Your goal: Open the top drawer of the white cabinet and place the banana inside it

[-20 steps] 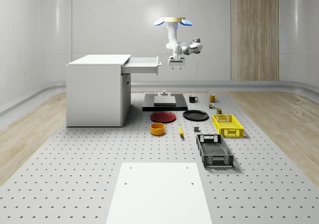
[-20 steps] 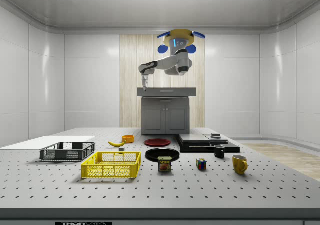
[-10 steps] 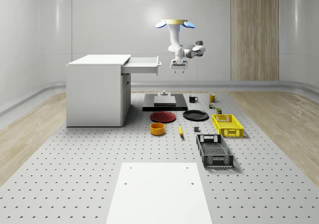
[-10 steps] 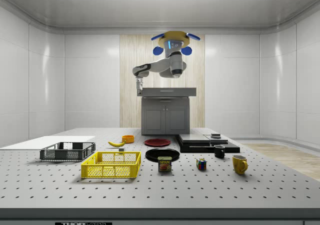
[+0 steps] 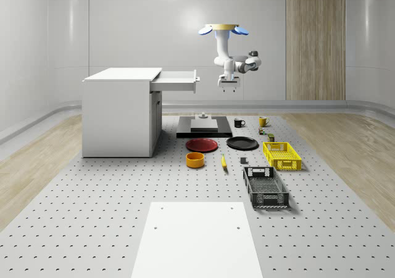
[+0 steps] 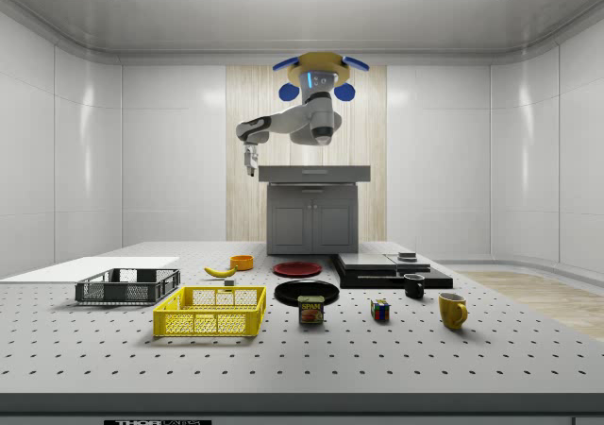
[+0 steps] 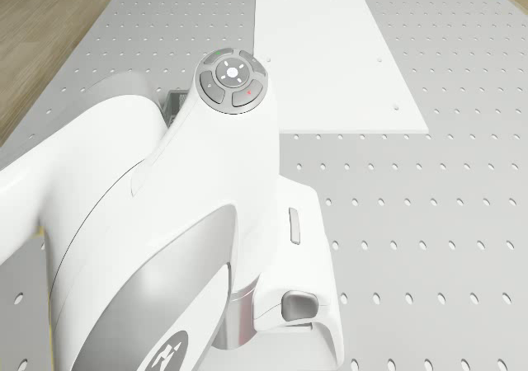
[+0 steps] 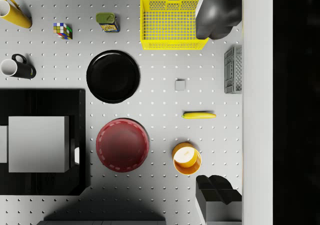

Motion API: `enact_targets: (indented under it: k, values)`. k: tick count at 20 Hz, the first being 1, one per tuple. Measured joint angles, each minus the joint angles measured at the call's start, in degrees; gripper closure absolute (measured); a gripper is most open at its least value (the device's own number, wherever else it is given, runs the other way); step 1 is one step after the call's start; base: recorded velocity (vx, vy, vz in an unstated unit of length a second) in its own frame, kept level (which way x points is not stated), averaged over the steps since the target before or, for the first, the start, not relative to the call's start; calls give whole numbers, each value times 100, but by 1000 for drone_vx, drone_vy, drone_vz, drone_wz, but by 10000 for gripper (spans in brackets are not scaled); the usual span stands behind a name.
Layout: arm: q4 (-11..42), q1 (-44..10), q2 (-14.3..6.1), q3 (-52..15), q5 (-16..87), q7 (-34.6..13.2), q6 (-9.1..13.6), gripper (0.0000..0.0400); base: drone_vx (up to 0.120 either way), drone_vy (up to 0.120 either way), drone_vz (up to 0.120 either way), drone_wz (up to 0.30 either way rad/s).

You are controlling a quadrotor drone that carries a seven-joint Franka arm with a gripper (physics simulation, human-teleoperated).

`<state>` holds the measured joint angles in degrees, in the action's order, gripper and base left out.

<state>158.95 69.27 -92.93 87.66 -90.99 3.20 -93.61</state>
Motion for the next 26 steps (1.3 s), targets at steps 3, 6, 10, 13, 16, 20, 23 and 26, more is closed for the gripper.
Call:
enact_targets:
  k: [3,6,10,13,16,20,23,26]
  values:
    - [0,0,-2,0,1,0,-2,0,120,0,-53,0]
    - [0,0,-4,0,1,0,-4,0,120,0,-120,0]
    - [0,1,-7,0,2,1,-6,0,120,0,-120,0]
    - [0,1,-8,0,3,1,-7,0,120,0,-120,0]
    - [0,1,-10,1,3,1,-8,0,120,0,-120,0]
    - [0,1,-11,1,4,1,-10,0,120,0,-120,0]
    - [0,1,-12,1,4,1,-10,0,120,0,-120,0]
    - [0,1,-13,1,5,1,-11,0,120,0,-120,0]
